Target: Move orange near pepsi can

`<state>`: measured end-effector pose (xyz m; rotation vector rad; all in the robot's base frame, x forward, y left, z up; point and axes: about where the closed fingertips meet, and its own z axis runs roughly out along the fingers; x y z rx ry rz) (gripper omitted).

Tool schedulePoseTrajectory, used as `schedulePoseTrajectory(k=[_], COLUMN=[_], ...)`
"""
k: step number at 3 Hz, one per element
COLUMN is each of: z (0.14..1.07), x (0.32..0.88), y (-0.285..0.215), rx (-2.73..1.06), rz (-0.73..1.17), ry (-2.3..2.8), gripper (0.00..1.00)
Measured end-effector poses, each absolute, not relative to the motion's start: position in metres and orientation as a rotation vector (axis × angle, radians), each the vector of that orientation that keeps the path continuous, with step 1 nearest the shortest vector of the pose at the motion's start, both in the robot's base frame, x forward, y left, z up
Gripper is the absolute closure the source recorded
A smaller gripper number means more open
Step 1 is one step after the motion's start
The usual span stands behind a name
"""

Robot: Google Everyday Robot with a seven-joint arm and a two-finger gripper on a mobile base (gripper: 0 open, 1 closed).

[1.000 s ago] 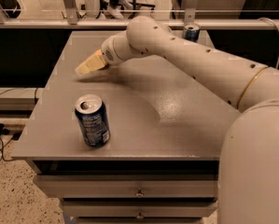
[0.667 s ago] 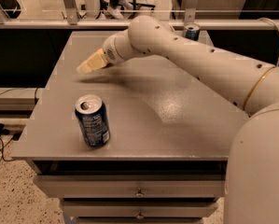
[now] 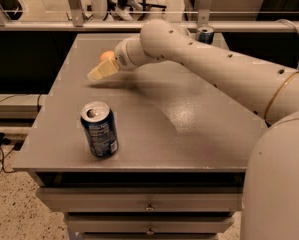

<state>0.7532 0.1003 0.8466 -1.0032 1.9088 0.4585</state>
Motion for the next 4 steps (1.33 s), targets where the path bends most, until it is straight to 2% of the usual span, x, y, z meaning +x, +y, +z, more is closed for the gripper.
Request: schedulePoseTrajectory(k=[1, 4], z=[0.843, 0.852], x=[0.761, 0.768], y=[0.099, 0.09], rx=[-0.999, -0.972], rz=[0.452, 0.427], ry=[1.915, 1.907], gripper=[0.04, 0.73])
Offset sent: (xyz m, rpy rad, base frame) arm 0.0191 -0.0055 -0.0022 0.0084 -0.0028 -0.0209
